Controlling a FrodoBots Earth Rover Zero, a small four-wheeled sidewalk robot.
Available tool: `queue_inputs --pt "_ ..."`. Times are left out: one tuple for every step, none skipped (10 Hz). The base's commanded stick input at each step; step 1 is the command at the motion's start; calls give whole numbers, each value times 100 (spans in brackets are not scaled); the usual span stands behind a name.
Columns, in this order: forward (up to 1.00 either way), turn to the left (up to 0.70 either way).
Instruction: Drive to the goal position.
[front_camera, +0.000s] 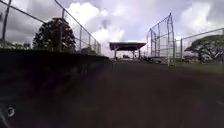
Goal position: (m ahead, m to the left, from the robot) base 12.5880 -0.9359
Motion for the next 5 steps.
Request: queue_inputs --pt "85 0" --pt "85 0" --pt "85 0" --pt "85 0" --pt "85 -1"
